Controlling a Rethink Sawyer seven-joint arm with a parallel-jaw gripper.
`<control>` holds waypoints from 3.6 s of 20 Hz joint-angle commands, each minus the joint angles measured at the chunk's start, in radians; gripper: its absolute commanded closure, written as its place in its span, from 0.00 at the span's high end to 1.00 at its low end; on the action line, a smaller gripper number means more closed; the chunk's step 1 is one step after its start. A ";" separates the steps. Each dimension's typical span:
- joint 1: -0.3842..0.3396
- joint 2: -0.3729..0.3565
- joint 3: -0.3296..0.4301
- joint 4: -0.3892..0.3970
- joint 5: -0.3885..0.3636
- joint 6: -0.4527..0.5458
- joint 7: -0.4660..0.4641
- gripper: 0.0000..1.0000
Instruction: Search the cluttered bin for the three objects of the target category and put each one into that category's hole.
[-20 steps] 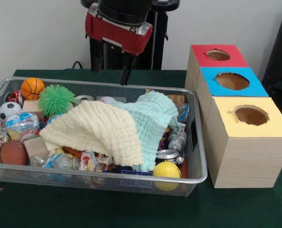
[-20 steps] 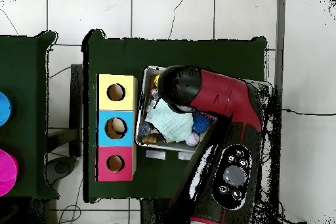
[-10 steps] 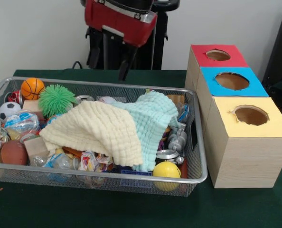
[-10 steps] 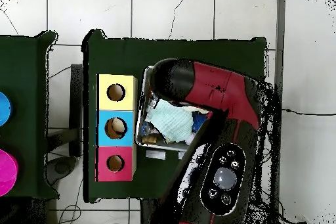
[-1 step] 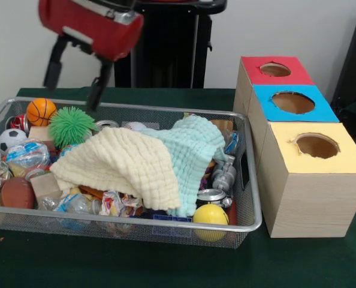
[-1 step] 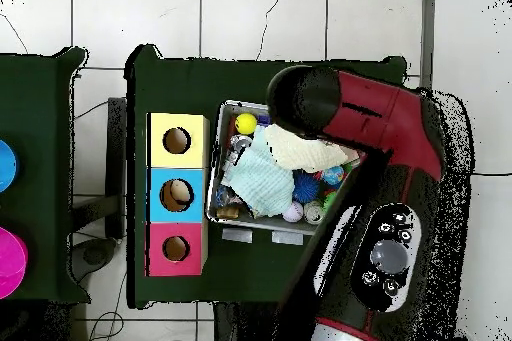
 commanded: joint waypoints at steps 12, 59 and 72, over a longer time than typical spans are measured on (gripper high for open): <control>-0.080 0.233 0.109 0.046 -0.016 -0.289 0.173 1.00; -0.029 0.211 -0.065 0.049 0.042 0.093 0.105 1.00; -0.062 0.266 -0.012 0.146 0.041 -0.148 0.183 1.00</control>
